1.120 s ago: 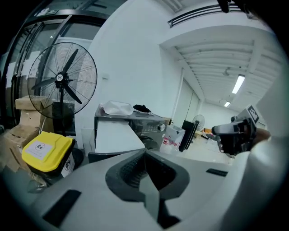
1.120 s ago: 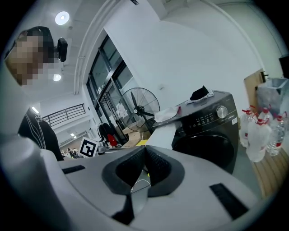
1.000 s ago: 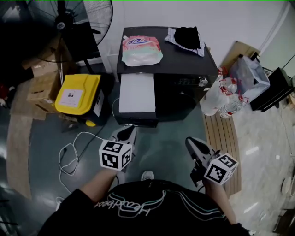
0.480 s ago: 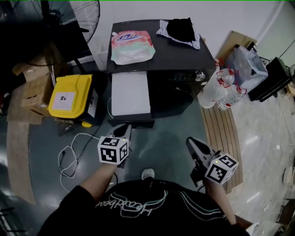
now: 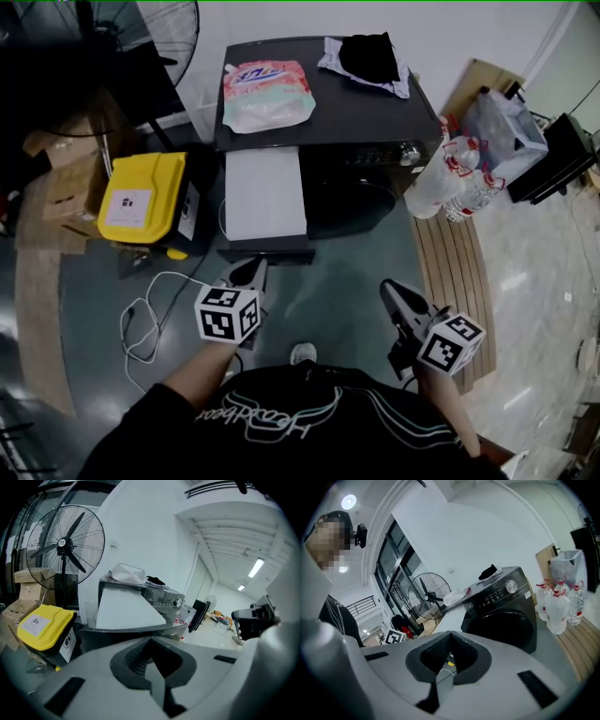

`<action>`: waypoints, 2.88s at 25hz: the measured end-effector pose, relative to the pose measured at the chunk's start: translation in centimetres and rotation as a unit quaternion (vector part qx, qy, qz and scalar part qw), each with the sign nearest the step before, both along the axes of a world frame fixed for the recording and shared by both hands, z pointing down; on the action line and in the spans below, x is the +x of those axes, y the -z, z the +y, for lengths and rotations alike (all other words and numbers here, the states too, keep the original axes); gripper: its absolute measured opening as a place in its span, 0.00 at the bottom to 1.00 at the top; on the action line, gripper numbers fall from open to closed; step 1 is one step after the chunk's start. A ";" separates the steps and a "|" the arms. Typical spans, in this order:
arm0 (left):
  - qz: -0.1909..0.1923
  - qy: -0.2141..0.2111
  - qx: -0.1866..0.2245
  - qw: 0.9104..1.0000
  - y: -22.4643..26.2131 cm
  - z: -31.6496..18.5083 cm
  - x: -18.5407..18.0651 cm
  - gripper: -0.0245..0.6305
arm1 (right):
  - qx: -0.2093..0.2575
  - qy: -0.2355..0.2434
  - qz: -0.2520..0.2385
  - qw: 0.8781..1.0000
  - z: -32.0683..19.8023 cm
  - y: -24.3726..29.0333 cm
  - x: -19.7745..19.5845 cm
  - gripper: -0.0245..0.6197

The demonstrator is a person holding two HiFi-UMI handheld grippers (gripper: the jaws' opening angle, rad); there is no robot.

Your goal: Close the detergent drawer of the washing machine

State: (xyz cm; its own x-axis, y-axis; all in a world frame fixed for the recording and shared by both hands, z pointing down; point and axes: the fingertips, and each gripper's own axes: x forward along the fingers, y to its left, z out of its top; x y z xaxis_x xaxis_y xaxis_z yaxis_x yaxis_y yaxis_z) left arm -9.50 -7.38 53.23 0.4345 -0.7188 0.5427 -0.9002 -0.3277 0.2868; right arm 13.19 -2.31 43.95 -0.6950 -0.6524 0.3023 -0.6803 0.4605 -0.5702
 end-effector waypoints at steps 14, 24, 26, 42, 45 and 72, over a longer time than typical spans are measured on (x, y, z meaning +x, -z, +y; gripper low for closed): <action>0.010 0.001 0.002 1.000 0.9 -0.1 0.2 0.07 | -0.007 0.010 -0.011 1.000 0.0 -0.9 -0.5 0.08; 0.010 0.012 0.005 1.000 1.2 -0.3 0.3 0.07 | -0.020 0.021 -0.016 0.999 -1.8 -1.2 -0.3 0.08; 0.008 0.012 0.002 1.000 1.1 -0.3 0.4 0.07 | -0.028 0.026 -0.018 0.999 -2.1 -1.4 -0.6 0.08; 0.014 0.036 0.026 0.999 1.6 -1.8 0.5 0.07 | -0.041 0.065 -0.010 0.997 -6.0 -2.3 -2.7 0.08; 0.016 0.048 0.021 0.998 1.5 -2.5 0.2 0.07 | -0.041 0.069 -0.011 0.997 -6.7 -2.2 -2.7 0.08; 0.016 0.067 0.019 0.997 1.5 -4.0 0.1 0.07 | -0.041 0.117 -0.008 0.992 -11.8 -1.7 -4.6 0.08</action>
State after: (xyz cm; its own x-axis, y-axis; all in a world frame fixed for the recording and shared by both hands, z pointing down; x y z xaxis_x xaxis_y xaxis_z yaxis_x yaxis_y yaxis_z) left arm -9.42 -11.37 51.72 0.3504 -0.7907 0.5019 -0.9271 -0.2168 0.3057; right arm 8.58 -14.12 45.60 -0.8291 -0.4465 0.3365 -0.5517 0.5557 -0.6219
